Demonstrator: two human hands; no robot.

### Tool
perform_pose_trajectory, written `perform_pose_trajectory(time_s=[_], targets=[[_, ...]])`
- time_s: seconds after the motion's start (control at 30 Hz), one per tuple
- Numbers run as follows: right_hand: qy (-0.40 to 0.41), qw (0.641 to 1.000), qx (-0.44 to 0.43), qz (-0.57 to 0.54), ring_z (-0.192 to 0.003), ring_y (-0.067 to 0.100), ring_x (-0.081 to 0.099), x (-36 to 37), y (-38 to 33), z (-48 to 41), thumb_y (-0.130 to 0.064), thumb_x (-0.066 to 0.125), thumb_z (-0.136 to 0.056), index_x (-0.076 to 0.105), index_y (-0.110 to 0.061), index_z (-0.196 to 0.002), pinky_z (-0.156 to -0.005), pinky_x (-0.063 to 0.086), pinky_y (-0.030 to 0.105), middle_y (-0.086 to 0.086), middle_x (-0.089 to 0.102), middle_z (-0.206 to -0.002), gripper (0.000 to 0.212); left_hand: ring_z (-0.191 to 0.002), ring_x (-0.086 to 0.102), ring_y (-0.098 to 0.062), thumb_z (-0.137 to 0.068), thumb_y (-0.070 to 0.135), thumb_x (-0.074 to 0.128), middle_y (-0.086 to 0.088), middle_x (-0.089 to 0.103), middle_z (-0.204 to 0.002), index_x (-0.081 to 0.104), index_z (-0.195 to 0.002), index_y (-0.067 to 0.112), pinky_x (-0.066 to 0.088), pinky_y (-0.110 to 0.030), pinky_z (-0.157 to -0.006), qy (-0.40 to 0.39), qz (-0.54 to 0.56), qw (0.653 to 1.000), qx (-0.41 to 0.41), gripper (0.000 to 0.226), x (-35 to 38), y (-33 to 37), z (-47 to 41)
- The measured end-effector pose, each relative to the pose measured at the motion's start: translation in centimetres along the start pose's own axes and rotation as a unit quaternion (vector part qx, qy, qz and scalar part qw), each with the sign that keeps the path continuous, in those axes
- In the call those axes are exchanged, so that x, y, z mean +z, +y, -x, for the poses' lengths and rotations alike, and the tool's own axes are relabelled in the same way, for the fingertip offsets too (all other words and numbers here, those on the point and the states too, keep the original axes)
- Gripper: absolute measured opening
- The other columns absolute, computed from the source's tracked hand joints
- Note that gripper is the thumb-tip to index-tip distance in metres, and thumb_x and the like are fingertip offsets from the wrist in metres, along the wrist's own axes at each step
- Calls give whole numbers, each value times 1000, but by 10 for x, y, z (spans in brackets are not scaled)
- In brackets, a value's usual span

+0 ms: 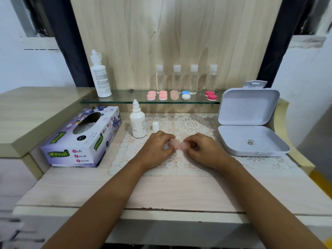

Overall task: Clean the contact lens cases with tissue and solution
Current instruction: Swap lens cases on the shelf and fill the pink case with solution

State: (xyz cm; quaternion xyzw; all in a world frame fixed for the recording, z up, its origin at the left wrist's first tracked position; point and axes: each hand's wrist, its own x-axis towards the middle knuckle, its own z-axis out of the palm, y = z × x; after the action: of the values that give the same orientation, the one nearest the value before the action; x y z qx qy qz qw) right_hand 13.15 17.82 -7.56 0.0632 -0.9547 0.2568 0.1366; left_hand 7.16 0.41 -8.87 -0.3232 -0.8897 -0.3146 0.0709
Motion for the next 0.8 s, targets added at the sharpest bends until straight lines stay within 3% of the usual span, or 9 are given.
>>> perform_pose_trajectory(time_s=[0.1, 0.23, 0.33, 0.43, 0.57, 0.8], targets=[[30, 999, 28, -21, -89, 13, 57, -3, -2, -1, -27, 59, -87, 65, -14, -102, -73, 38, 16, 0, 63, -96, 21, -124, 40, -22, -91, 36, 55, -6, 50, -130, 48, -134, 13, 31, -32, -105, 26, -53, 998, -14, 49, 0, -3, -1], [141, 988, 58, -27, -82, 16, 59, -16, -5, -13, -34, 58, -87, 65, -13, -95, -71, 46, 28, 1, 65, -87, 24, -138, 27, -19, -95, 40, 44, -5, 36, -148, 43, -138, 13, 23, -34, -112, -30, -119, 992, -27, 50, 2, -4, -3], [224, 971, 79, -4, -75, 17, 53, -35, -8, -30, -37, 54, -90, 64, -10, -91, -63, 35, 26, 0, 58, -76, 28, -140, 24, -18, -97, 41, 40, -3, 30, -152, 42, -139, 16, 20, -34, -114, -49, -126, 990, -37, 49, 2, -4, -4], [267, 956, 114, 33, -84, 30, 57, -50, -10, -50, -35, 48, -93, 60, -5, -97, -65, 38, 31, 11, 62, -83, 32, -141, 22, -17, -97, 42, 40, -2, 28, -153, 41, -140, 17, 19, -35, -114, -49, -122, 991, -40, 50, 3, -6, -4], [251, 952, 154, 88, -96, 36, 57, -52, -8, -71, -33, 43, -94, 56, -3, -110, -72, 42, 36, 20, 63, -102, 36, -140, 23, -15, -96, 42, 41, -1, 29, -152, 41, -140, 18, 18, -35, -115, -45, -120, 991, -39, 49, 4, -8, -3], [200, 954, 187, 121, -97, 34, 56, -57, -10, -95, -25, 45, -92, 59, -2, -102, -66, 34, 30, 17, 61, -106, 29, -139, 25, -15, -95, 42, 42, -1, 33, -151, 43, -138, 19, 19, -37, -115, -37, -115, 992, -38, 49, 5, -9, -4]])
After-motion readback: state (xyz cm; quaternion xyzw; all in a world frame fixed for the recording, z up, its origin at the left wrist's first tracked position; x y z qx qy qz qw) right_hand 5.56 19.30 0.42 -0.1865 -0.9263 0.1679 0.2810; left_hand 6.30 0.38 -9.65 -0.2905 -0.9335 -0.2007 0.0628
